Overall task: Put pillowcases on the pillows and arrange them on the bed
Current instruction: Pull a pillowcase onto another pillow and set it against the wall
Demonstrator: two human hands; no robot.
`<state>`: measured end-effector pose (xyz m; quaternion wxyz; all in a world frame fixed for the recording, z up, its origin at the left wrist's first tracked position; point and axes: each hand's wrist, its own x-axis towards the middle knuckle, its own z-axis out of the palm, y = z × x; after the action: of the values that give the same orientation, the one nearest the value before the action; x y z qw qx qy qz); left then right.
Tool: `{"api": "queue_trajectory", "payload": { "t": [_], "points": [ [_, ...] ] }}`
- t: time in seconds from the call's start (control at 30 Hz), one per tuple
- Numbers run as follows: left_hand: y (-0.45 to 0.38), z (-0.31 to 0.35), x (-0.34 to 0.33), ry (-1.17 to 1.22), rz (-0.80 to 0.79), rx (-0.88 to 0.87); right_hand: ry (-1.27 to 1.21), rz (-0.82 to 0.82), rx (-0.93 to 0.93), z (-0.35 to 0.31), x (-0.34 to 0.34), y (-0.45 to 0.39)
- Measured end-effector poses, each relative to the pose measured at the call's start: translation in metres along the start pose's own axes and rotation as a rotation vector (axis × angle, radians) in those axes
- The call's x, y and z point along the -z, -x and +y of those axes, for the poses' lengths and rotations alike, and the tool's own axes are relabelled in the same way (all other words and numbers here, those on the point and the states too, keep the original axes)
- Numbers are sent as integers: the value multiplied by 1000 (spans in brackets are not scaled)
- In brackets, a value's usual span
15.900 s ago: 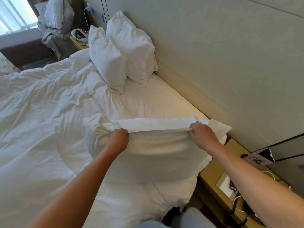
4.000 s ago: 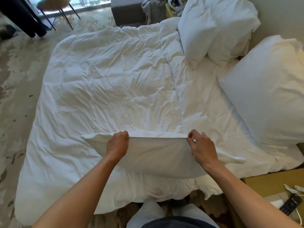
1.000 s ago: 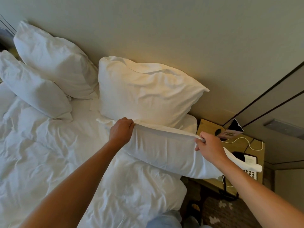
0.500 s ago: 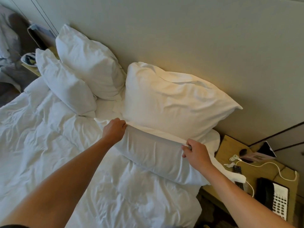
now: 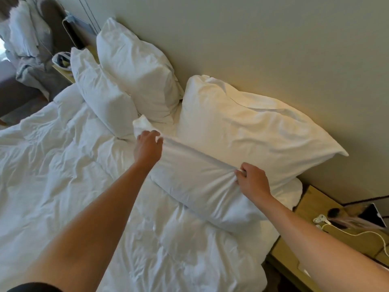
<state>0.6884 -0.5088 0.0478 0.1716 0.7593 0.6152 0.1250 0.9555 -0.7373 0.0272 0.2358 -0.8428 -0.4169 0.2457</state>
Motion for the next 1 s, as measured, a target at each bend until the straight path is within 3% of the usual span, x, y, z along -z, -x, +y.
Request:
{"api": "queue_trajectory", "payload": {
  "t": [0.13, 0.2, 0.3, 0.43, 0.63, 0.7, 0.87, 1.0],
  "points": [
    [59, -7, -59, 157, -204, 221, 520, 162, 88, 2, -5, -25],
    [93, -11, -88, 222, -326, 295, 604, 172, 139, 2, -14, -37],
    [124, -13, -121, 362, -450, 369, 435, -27, 171, -7, -35, -55],
    [132, -16, -137, 690, -463, 496, 233, -328, 68, -25, -70, -79],
    [149, -27, -150, 826, -449, 553, 448, -352, 258, -30, -130, -89],
    [159, -32, -153, 843, -443, 570, 389, -399, 334, -31, -144, -89],
    [173, -41, -149, 877, -360, 613, 42, -513, 322, -54, -149, -81],
    [174, -39, -137, 1029, -190, 623, -146, -581, 397, -71, -142, -61]
  ]
}}
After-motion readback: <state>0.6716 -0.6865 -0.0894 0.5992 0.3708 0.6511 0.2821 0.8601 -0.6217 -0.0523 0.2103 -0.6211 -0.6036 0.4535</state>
